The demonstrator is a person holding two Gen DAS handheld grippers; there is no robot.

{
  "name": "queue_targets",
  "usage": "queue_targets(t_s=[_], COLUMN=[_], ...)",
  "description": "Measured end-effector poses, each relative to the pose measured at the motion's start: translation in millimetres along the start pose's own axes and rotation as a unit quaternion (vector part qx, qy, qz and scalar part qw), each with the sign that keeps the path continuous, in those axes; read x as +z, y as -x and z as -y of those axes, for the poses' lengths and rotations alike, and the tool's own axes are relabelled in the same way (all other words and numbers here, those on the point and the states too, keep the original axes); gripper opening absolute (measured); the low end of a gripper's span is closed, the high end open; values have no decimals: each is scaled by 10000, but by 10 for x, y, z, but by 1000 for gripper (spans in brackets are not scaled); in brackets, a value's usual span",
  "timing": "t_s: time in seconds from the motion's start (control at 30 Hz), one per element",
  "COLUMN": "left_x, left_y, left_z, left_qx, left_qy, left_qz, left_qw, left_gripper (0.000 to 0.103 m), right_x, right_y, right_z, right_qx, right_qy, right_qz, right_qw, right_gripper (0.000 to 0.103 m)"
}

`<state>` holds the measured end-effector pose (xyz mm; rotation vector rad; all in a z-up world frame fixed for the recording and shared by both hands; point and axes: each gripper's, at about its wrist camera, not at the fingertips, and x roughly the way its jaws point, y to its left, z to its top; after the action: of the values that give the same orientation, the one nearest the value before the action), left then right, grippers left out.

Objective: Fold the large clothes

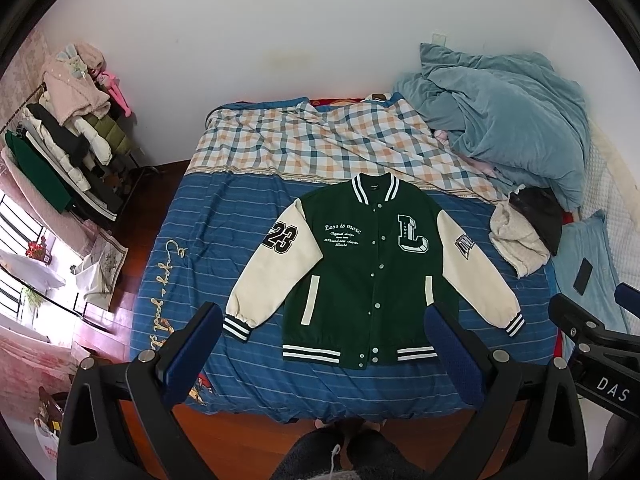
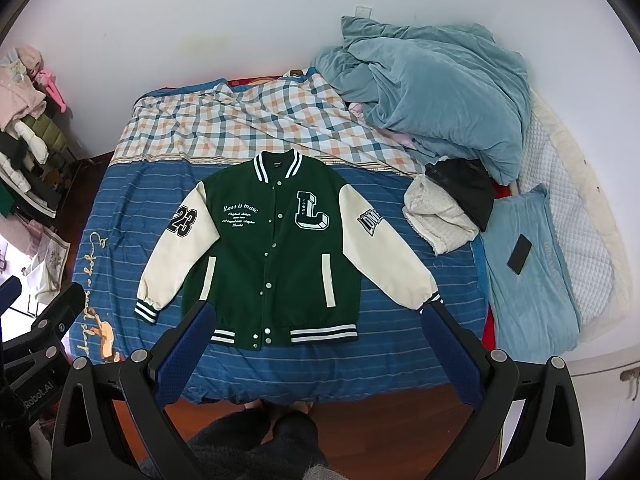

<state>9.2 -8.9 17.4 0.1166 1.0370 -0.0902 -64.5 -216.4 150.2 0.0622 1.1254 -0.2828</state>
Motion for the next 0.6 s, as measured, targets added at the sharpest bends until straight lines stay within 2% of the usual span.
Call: queue_targets(t_s=[0.6], left_x=[-11], left_y=[39], left_z=[-26], left_qx=[-35], left_qy=[-23], left_qz=[43], left_qw=[10000], left_gripper=[103], right_x=[57], right_y=[75], right_z=[5], right_qx=[1], right_qy=[-48], right_qz=[-5], right_qw=[10000], right_gripper=[103])
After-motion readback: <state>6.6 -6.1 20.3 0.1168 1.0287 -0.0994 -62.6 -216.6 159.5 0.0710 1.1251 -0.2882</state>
